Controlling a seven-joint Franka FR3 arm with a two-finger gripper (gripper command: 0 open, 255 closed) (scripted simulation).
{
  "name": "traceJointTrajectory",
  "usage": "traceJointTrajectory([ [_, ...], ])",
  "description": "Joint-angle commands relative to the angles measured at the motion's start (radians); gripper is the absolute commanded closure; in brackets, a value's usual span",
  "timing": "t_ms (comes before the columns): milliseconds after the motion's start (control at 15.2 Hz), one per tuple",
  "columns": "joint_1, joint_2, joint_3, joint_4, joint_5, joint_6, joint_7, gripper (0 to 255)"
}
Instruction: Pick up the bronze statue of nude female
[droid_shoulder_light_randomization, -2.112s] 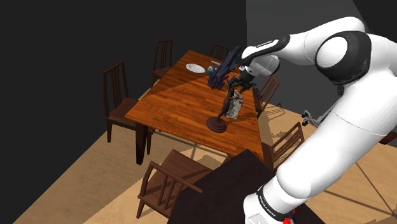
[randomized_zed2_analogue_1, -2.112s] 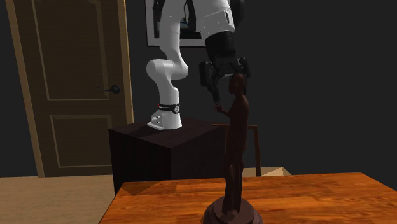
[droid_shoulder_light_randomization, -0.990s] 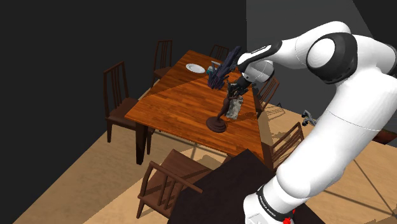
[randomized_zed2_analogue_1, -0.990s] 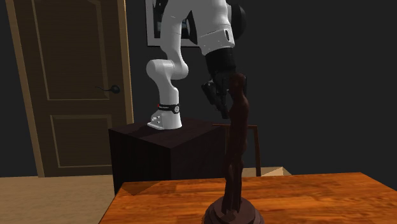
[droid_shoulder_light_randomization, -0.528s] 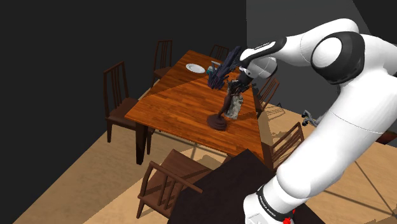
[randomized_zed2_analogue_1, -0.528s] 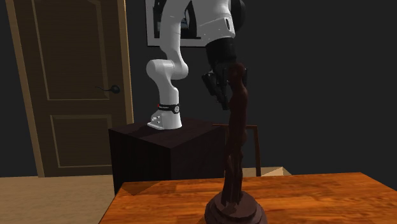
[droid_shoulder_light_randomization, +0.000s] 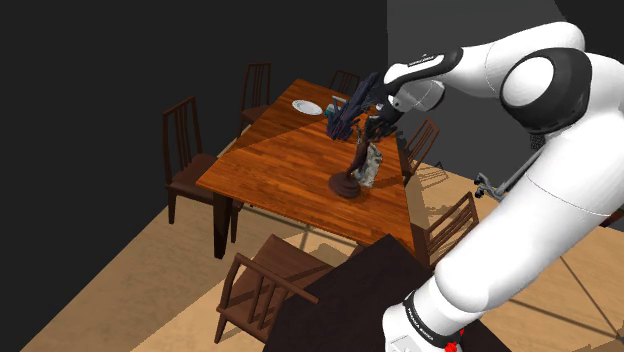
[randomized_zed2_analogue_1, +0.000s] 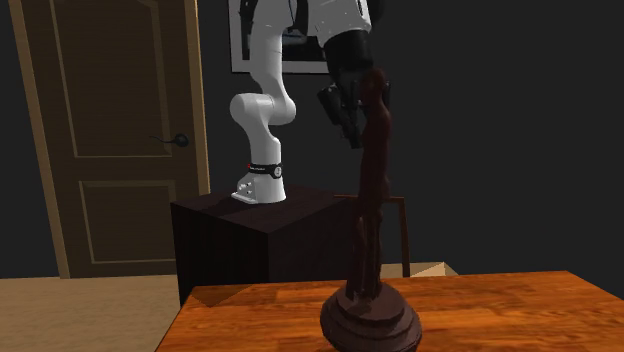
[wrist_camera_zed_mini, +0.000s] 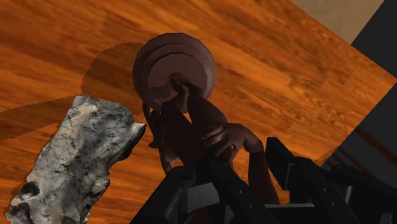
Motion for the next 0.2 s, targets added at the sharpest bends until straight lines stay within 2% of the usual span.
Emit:
traceJointTrajectory([
  [0, 0.0, -0.017, -0.003, 0.011, -0.012, -0.023, 0.009, 255],
  [132, 0.0, -0.018, -0.003, 0.012, -0.013, -0.024, 0.01, 255],
])
